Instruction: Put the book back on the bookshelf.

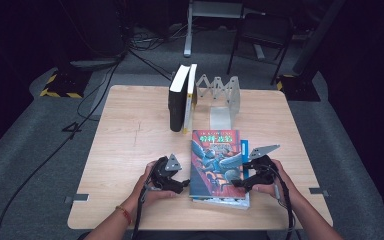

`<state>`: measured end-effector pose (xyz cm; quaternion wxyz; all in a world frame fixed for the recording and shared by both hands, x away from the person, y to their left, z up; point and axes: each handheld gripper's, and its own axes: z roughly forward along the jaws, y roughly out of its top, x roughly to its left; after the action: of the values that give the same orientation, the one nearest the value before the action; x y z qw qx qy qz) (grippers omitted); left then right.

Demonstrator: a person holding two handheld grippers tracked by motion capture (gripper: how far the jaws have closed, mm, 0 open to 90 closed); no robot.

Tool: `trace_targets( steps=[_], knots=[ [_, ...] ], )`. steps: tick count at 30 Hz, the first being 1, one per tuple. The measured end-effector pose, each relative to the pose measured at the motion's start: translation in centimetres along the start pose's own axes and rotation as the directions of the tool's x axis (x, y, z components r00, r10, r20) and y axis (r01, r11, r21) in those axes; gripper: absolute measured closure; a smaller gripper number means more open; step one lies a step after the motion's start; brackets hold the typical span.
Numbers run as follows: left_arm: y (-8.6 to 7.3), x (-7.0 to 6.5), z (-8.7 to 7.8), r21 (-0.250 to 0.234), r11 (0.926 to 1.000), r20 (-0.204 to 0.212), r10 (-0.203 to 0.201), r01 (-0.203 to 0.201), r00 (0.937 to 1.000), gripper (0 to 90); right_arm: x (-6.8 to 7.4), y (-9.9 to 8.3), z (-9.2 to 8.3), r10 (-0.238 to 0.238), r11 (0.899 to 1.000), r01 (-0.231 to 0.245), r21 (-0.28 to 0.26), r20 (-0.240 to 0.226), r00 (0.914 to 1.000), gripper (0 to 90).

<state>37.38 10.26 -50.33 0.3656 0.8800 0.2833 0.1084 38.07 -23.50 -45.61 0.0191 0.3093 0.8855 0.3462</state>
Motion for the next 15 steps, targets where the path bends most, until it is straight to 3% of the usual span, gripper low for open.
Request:
trace_targets(
  steps=[4,8,15],
  knots=[
    [0.6,1.0,0.6,-0.002,0.9999,-0.011,-0.013,0.013,0.9999,28.1,-0.2,-0.1,-0.2,-0.008,1.0,0.008,-0.014,-0.001,1.0,22.9],
    [1.8,2.5,1.7,-0.002,0.9995,-0.031,-0.031,0.031,0.999,28.9,0.1,0.3,-0.5,-0.078,0.996,0.079,-0.035,0.03,0.9965,31.5],
    [3.7,5.5,3.5,-0.007,0.9989,-0.029,-0.047,0.047,0.9985,30.0,-0.8,0.8,-0.2,-0.043,0.998,0.044,-0.042,0.017,0.9989,30.4]
  ],
)
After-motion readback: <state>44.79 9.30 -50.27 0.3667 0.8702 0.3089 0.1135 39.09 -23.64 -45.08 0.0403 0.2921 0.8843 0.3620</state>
